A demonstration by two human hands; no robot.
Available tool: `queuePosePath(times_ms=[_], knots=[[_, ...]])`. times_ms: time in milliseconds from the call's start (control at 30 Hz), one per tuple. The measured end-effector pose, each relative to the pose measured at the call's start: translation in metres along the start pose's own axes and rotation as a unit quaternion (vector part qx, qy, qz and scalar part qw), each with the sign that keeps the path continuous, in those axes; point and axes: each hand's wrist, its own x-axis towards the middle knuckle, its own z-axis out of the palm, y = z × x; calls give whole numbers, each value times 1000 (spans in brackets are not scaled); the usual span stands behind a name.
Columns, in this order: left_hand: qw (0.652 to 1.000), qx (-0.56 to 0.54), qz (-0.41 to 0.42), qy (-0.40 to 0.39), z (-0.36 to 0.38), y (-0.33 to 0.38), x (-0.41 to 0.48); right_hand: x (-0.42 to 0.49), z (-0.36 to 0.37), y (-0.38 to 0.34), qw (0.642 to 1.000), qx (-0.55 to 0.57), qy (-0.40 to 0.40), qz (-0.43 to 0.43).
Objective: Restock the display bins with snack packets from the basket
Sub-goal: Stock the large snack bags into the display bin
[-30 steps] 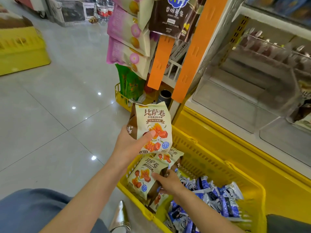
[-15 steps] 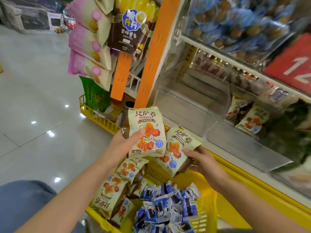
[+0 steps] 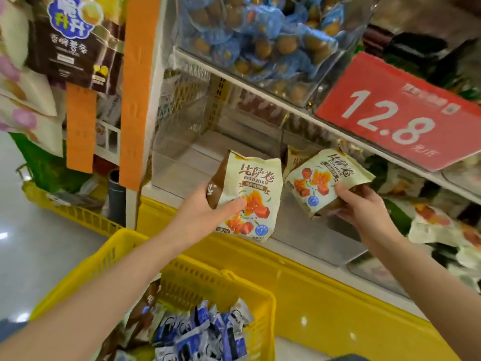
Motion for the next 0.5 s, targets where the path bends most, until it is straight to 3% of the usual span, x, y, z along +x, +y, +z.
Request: queuePosePath(times_ms=[167,333,500], knots=[[999,16,-14,36,12,-7,20,63,11,23,994,-93,59,-1],[999,-6,-26,33,16,-8,34,118,29,41,982,-189,6,10],[998,-18,-33,45,24,-10,45,146,13,43,979,-184,-74,39]])
